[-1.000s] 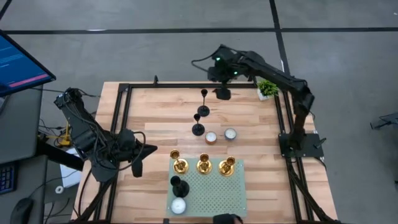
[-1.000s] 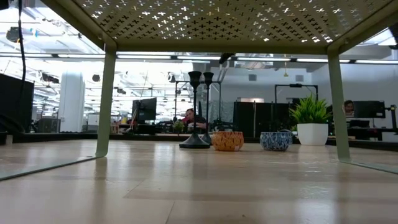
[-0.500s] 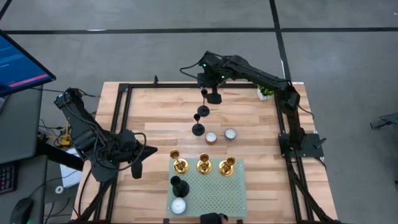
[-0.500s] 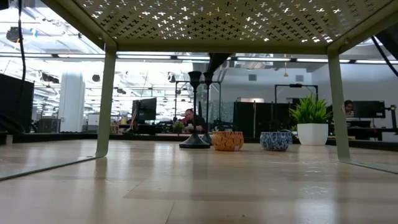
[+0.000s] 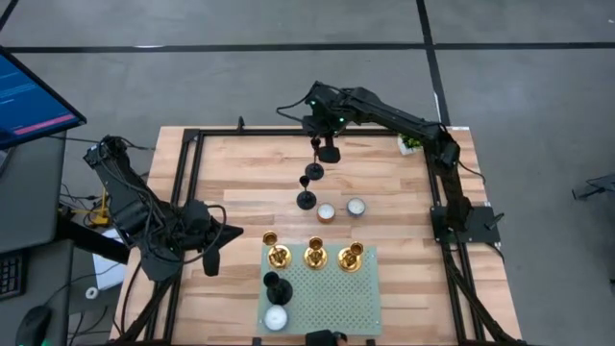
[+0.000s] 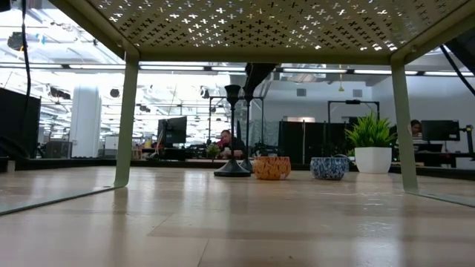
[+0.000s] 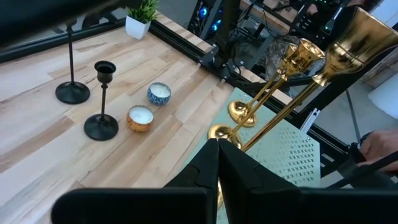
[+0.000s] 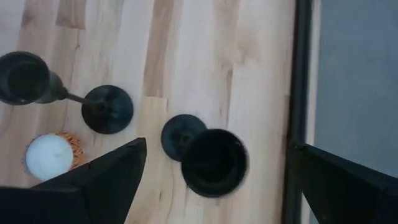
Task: Pick & Place candle stick holders
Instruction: Put the top black candle holder on the shelf aligned with the other black candle holder
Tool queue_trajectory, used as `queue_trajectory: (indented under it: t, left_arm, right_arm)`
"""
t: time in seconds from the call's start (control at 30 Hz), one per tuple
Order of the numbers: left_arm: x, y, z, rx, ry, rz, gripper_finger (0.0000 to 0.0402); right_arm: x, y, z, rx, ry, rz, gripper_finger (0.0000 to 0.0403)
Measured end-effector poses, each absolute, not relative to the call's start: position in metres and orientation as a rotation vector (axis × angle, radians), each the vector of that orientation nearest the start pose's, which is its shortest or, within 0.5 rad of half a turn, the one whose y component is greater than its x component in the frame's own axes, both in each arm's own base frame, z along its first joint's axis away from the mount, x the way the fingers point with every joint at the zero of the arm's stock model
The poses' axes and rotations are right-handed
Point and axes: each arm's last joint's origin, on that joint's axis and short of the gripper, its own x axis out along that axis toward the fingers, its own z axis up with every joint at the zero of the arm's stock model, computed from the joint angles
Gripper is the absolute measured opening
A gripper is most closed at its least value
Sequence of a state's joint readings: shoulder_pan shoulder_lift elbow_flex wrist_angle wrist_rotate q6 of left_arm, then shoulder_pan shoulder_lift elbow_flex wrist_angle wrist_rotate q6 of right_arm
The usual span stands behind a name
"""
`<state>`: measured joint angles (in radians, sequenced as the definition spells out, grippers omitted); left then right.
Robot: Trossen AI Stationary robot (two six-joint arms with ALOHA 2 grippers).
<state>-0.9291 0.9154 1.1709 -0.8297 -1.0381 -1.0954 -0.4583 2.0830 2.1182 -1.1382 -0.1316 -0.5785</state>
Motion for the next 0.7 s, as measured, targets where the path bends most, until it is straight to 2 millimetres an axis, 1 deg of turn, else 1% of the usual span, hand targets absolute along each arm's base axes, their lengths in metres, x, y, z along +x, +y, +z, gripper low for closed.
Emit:
queue_trajectory:
  t: [0.27, 0.53, 0.7]
  left_arm:
    - [0.1099, -0.1055, 0.388, -0.608, 0.22, 0.255, 0.0009]
    - [0.1099, -0.1055, 0.388, -0.608, 0.22, 0.255, 0.0009]
    - [0.1099, -0.1055, 0.388, -0.608, 0.22, 0.255, 0.0009]
  right_arm:
    - [0.3941, -0.1906, 0.3109, -0.19, 1.111, 0.026, 0.0362]
    - [0.3939, -0.191, 0.3112, -0.193, 1.11, 0.029, 0.0313]
    - [0.3939, -0.191, 0.3112, -0.193, 1.11, 0.029, 0.0294]
